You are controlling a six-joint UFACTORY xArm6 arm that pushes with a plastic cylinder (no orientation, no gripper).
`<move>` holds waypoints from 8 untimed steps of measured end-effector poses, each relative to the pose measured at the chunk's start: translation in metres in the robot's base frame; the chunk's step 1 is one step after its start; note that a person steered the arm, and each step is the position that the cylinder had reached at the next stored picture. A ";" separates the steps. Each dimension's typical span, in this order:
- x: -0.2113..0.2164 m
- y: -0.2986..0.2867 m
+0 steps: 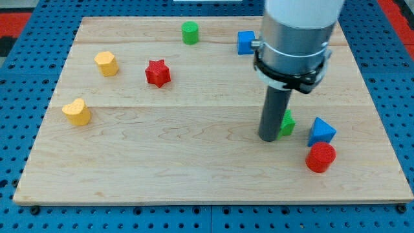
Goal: Move the red star diagonally right of the yellow heart
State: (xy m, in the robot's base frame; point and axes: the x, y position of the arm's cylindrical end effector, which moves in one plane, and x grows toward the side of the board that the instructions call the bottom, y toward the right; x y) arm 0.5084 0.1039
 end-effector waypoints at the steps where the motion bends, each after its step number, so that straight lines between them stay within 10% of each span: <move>1: 0.000 -0.007; 8: -0.175 -0.219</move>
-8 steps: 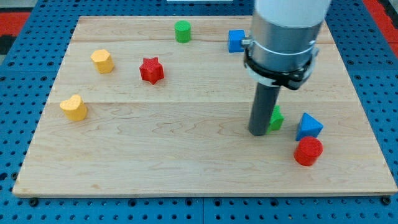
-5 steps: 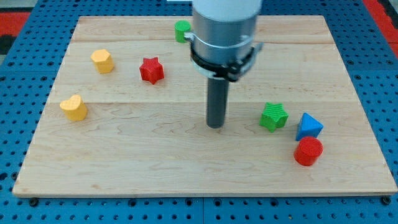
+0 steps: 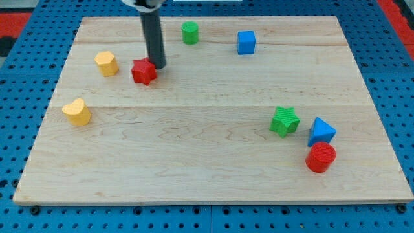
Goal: Move the red star diagonally right of the yellow heart
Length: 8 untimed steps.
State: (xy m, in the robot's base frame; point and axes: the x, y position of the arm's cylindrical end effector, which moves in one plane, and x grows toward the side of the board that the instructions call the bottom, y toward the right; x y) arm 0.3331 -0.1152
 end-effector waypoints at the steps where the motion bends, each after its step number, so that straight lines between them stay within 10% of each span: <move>1: -0.018 -0.030; 8: 0.045 -0.045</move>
